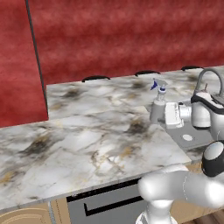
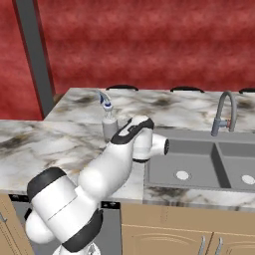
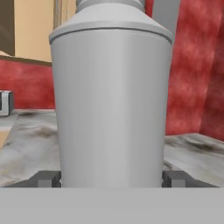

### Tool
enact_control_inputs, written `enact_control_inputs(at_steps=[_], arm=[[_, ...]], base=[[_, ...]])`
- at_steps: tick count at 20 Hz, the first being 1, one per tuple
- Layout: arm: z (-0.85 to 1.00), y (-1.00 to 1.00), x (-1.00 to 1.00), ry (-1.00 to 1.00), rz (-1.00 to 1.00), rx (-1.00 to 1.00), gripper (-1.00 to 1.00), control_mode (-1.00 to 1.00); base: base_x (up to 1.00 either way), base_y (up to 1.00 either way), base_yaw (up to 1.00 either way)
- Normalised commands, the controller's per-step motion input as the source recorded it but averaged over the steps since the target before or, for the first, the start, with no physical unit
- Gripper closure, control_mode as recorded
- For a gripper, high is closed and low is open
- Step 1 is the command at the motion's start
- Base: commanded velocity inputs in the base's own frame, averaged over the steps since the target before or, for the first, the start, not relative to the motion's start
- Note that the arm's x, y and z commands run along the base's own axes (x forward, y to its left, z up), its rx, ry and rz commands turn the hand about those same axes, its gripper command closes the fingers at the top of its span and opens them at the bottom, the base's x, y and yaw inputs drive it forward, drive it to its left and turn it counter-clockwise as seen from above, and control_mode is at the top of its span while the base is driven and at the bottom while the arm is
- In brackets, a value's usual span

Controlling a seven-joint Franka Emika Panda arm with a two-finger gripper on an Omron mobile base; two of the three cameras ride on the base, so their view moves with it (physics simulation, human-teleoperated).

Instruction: Locate and retrieve the spray and spray from the cabinet. Place them next to the sink.

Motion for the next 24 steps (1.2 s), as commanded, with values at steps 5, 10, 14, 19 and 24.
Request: enact_control_inputs(at_steps=[5,10,14,19,24], arm=[[-0.4,-0.19,0.58,0.08,0.06,0.0,1.0,-1.0],[-0.34,-0.23,0.42,-0.03,0.09,0.02,1.0,-1.0],[-0.3,-0.24,0.34,-0.1,0.12,0.06,1.0,-1.0],[-0.29,-0.12,0.38,-0.01,0.12,0.0,1.0,-1.0],[-0.26,-0.1,0.38,0.0,0.11,0.0,1.0,-1.0]], base=[[0.0,0.0,0.0],[0.0,0.0,0.0],[0.0,0.0,0.0],[0.0,0.0,0.0],[0.0,0.0,0.0]])
